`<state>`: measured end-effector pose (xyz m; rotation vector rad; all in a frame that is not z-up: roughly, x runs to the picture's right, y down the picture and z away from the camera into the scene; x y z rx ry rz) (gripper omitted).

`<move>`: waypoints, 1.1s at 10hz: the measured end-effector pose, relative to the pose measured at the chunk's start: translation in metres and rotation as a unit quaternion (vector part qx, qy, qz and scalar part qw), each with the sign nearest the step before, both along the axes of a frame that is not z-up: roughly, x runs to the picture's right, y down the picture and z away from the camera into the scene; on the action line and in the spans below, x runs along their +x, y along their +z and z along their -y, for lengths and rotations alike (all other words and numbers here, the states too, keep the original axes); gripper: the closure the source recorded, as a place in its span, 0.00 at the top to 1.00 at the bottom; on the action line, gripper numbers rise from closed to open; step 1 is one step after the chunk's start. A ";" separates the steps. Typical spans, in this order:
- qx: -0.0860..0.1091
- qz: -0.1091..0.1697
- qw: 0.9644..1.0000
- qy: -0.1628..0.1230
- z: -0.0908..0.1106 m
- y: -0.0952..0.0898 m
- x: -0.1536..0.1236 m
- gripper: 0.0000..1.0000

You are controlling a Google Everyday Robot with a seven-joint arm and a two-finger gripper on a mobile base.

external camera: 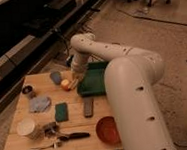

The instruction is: Place banana in table surface

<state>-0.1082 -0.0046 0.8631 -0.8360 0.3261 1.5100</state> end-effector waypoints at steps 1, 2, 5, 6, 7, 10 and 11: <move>0.007 0.012 1.000 -0.012 -0.003 -0.004 -0.005 0.00; 0.014 0.027 0.999 -0.028 -0.010 -0.009 -0.015 0.00; 0.009 0.027 0.999 -0.041 -0.023 -0.014 -0.022 0.00; 0.006 0.027 0.999 -0.044 -0.029 -0.013 -0.022 0.00; 0.002 0.029 0.998 -0.047 -0.034 -0.012 -0.022 0.00; -0.006 0.058 0.996 -0.072 -0.050 -0.011 -0.028 0.00; -0.007 0.067 0.995 -0.079 -0.054 -0.011 -0.030 0.00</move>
